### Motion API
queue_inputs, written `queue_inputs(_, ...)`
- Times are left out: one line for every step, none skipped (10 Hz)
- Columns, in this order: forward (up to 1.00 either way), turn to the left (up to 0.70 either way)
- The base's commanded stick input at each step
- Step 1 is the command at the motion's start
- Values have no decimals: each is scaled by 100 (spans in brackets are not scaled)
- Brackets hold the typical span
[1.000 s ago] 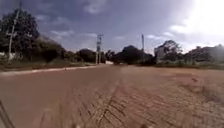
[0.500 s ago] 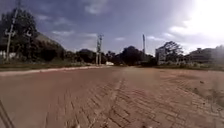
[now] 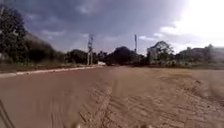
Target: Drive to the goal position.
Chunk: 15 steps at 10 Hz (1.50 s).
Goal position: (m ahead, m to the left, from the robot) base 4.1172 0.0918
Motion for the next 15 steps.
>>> queue_inputs(70, 0)
queue_inputs(70, 0)
queue_inputs(70, 0)
queue_inputs(70, 0)
queue_inputs(70, 0)
queue_inputs(70, 0)
queue_inputs(70, -1)
queue_inputs(70, -9)
queue_inputs(70, -16)
queue_inputs(70, -23)
queue_inputs(70, -29)
queue_inputs(70, -35)
queue_inputs(70, -35)
queue_inputs(70, -35)
queue_inputs(70, -35)
